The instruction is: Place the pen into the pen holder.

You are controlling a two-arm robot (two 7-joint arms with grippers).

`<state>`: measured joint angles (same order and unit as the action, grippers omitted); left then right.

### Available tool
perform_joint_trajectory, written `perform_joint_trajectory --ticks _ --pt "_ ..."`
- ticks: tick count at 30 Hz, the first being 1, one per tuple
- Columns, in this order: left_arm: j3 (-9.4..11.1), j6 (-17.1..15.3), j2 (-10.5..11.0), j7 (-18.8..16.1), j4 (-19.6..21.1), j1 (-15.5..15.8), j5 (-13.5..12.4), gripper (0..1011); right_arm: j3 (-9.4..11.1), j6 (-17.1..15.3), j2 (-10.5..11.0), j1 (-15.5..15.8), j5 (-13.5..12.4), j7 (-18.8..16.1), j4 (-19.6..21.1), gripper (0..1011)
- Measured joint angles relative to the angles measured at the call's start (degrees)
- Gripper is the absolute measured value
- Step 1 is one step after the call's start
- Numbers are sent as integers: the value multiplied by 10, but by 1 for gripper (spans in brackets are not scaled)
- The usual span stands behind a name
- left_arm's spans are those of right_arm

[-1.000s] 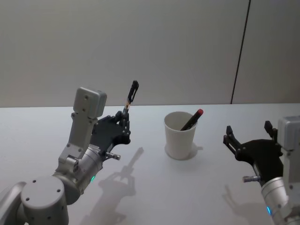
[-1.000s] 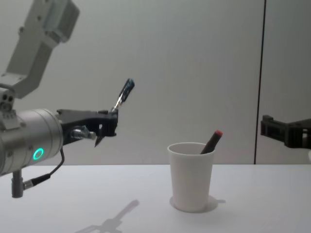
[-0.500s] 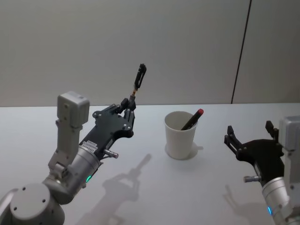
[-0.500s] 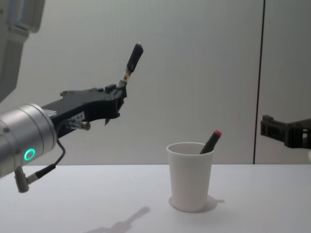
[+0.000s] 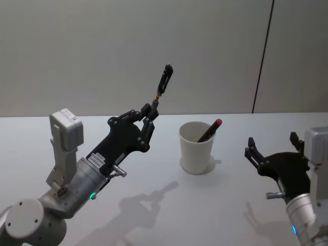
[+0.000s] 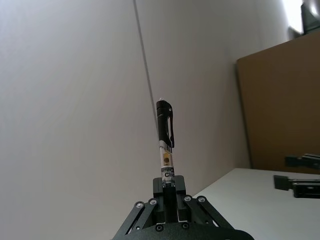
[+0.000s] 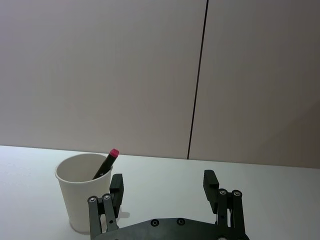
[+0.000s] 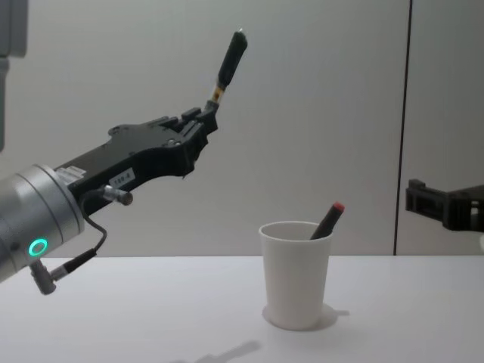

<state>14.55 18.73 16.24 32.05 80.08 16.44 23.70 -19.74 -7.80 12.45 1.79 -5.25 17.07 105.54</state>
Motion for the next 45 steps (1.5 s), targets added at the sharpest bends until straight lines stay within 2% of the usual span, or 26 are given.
perform_joint_trajectory --ticks 1,7,8,10,13,17,19,23,27,30,32,33,35,36,38,39,45 --pt "0 0 0 0 0 0 0 138 0 0 0 0 0 0 0 1002" --pt "-2 39 -4 78 -43 23 28 138 0 0 0 0 0 0 0 1002" --pt "-2 49 -5 100 -53 29 36 138 0 0 0 0 0 0 0 1002" --pt "-2 55 -6 116 -64 34 42 138 0 0 0 0 0 0 0 1002" --pt "-3 74 -9 169 -92 50 59 138 0 0 0 0 0 0 0 1002" --pt "-3 88 -11 216 -116 64 73 138 0 0 0 0 0 0 0 1002" --pt "-3 99 -14 256 -138 79 85 138 0 0 0 0 0 0 0 1002" --pt "-3 108 -17 300 -162 93 95 138 0 0 0 0 0 0 0 1002" --pt "-3 121 -21 365 -199 118 110 138 0 0 0 0 0 0 0 1002" --pt "-3 127 -23 395 -217 130 116 138 0 0 0 0 0 0 0 1002" --pt "-2 134 -27 442 -242 146 125 138 0 0 0 0 0 0 0 1002" --pt "-2 134 -27 442 -242 146 125 138 0 0 0 0 0 0 0 1002" --pt "-1 141 -31 484 -268 164 132 138 0 0 0 0 0 0 0 1002" --pt "-1 141 -31 484 -268 164 132 138 0 0 0 0 0 0 0 1002" --pt "0 147 -34 528 -293 181 138 138 0 0 0 0 0 0 0 1002" --pt "0 147 -34 528 -293 181 138 138 0 0 0 0 0 0 0 1002" --pt "4 160 -44 623 -356 224 151 138 0 0 0 0 0 0 0 1002"
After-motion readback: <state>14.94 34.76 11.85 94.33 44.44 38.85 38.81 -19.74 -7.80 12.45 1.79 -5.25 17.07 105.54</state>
